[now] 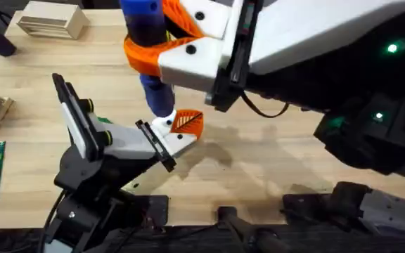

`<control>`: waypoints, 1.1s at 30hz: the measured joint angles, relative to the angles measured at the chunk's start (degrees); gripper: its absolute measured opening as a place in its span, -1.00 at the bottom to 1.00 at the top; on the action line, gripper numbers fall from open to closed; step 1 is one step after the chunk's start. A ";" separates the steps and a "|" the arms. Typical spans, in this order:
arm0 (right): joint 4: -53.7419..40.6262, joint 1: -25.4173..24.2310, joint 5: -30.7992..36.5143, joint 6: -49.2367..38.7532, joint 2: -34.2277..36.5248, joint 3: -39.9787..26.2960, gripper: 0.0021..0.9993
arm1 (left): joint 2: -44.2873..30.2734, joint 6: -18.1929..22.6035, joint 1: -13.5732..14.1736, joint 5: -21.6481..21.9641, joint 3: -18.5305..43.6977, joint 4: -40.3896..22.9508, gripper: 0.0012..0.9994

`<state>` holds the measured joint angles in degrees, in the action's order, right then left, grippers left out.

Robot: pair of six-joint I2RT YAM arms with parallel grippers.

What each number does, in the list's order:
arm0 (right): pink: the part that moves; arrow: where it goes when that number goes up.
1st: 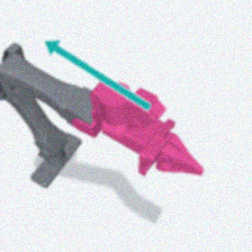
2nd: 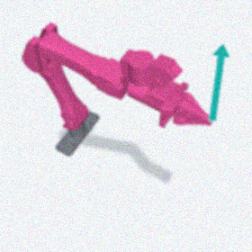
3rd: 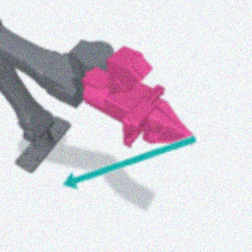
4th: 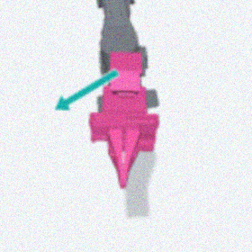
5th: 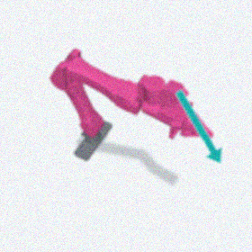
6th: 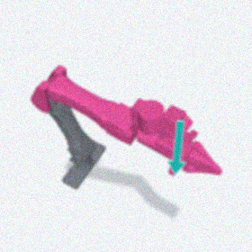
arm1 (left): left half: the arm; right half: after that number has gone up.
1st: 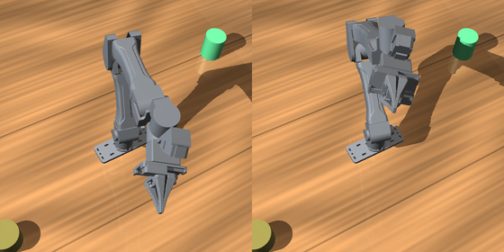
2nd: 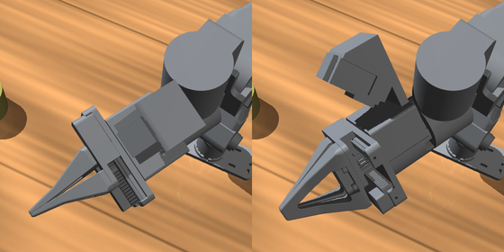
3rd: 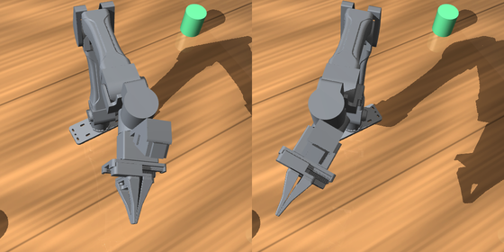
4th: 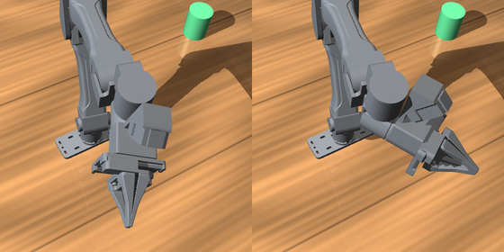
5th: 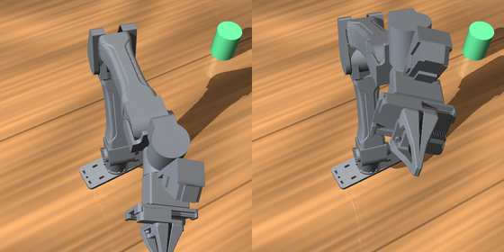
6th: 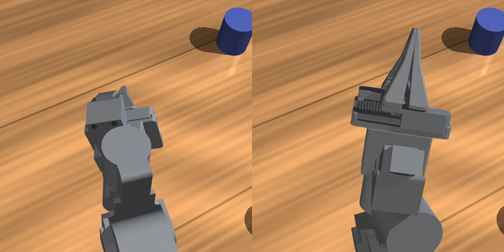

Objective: Pick up the gripper from the table and insert it into the empty holder that is missing its gripper. Then pick up a screw, insert it into the mounting hole, and use the screwdriver to tighten it. Finally, clean up the table by picking up the vegetable and placing it into the bucket.

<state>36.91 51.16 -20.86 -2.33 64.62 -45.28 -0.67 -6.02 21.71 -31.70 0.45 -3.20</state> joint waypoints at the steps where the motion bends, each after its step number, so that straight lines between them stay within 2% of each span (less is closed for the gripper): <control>1: -0.05 0.00 0.00 -0.11 0.00 0.00 -0.94 | -0.01 0.00 0.00 0.00 0.00 -0.01 -0.99; 33: -2.65 0.22 0.00 -1.13 -0.85 0.02 -0.94 | -0.01 0.00 0.00 -0.02 0.00 -0.01 -0.99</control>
<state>34.26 51.37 -20.86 -3.46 63.77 -45.25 -0.68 -6.02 21.71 -31.72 0.45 -3.20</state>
